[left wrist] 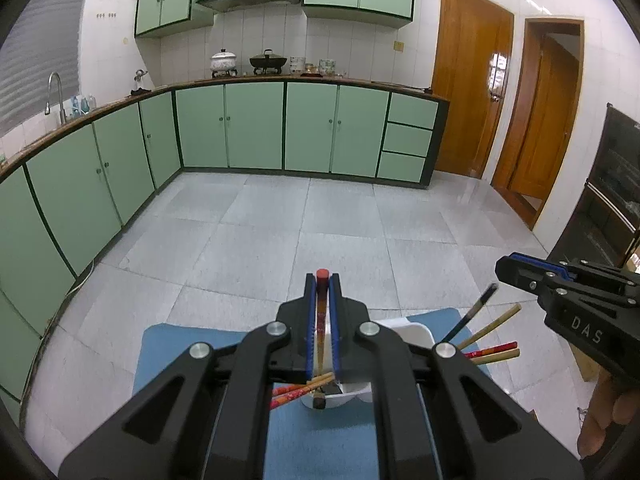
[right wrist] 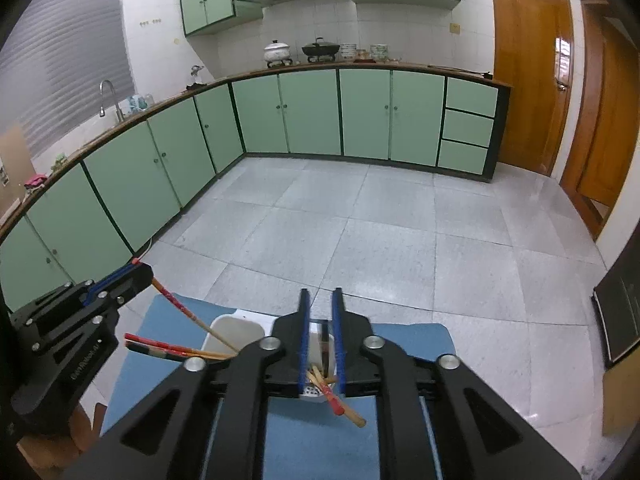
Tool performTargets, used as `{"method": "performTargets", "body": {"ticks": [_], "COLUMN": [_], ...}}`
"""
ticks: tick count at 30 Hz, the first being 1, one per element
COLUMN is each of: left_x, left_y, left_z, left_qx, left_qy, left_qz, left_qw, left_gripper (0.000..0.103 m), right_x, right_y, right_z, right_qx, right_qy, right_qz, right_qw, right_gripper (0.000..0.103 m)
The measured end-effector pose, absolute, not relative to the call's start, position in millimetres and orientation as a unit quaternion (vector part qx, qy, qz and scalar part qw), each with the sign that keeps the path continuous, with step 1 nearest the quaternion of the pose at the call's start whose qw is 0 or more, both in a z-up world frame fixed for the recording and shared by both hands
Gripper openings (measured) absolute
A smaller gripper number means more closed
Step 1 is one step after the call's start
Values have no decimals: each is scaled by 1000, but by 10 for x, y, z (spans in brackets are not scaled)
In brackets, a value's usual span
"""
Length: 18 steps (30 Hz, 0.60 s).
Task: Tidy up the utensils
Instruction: 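Carry both chopsticks to the white holder and open both grippers to drop them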
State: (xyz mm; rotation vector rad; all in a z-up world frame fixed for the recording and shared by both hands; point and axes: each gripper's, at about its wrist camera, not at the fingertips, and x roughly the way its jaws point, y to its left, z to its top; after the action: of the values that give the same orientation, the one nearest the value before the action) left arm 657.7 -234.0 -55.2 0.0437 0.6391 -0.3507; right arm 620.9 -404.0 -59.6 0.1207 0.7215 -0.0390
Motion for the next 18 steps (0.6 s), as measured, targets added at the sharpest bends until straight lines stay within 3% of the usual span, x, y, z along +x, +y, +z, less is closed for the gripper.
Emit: {"method": "performTargets", "body": {"ticks": [4,9,12,15,17,18], "left_x": [6544,6394,6204,5964,5766,5641], "left_y": [-2269,-2125,-2018,-1858,-1719,-1638], "left_z": [-458,-283,-207,-223,-301,-347], "left_qx": [22,19,22,16,8,5], "left_qy": [303,290,281,285,293,296], "left_qz": [-167,-163,-152,-143,-138,-137], "left_qw": [938,943,947,948,946,945], "left_gripper": [27,32,45,60,69,70], "right_x": [6155,5970,5738,5437,5212,5074], "right_y": [-4077,-4098,-4089,-4053,-4051,-4034], "right_z": [-558,-475,-401,-395,-413,-423], "right_qx": [63,64,70,68,74,72], "right_qy": [348,342,330,315,305,300], "right_qz": [-23,-26,-24,-35,-44,-47], "right_qw": [935,937,941,946,948,950], "right_gripper": [14,15,22,37,58,63]}}
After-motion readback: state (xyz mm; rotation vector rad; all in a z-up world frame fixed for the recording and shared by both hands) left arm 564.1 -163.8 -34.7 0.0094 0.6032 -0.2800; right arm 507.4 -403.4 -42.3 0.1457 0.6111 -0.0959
